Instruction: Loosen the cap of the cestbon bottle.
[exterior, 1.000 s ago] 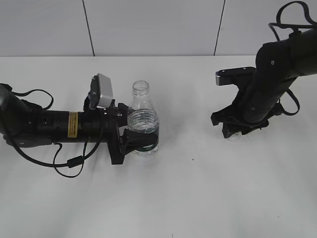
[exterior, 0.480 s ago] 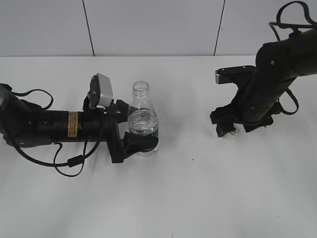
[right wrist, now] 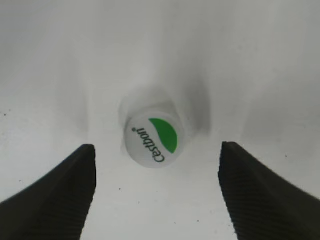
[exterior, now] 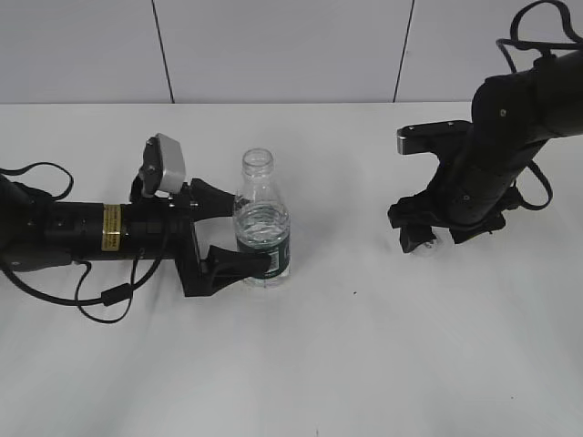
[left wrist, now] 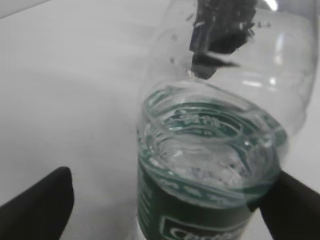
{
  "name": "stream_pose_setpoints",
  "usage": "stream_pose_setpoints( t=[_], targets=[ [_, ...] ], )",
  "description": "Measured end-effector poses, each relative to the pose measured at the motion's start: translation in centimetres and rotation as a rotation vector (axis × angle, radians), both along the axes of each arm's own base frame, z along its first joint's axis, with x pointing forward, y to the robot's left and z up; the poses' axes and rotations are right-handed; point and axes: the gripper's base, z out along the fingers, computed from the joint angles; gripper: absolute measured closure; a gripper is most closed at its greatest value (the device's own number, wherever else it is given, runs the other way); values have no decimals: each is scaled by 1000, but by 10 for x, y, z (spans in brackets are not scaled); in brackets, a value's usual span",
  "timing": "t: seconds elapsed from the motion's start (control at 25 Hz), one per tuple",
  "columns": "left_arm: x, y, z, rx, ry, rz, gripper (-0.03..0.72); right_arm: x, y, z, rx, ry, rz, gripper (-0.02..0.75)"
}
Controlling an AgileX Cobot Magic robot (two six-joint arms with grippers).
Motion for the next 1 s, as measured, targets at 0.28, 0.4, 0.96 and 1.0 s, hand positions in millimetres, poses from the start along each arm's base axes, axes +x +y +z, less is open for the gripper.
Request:
stream_pose_setpoints(
  t=[0.28, 0.4, 0.96, 1.0],
  targets=[
    [-8, 44, 12, 53, -5, 40, 46, 0, -2, 29, 0, -81, 24, 157],
    [-8, 64, 25, 75, -36, 91, 62, -1, -3, 38, -12, -109, 41, 157],
    [5, 114, 118, 299, -114, 630, 95, 8, -10, 101, -97, -257, 113, 157],
    [4, 118, 123, 305, -91, 687, 95, 10, -10, 105, -111, -258, 116, 157]
  ],
)
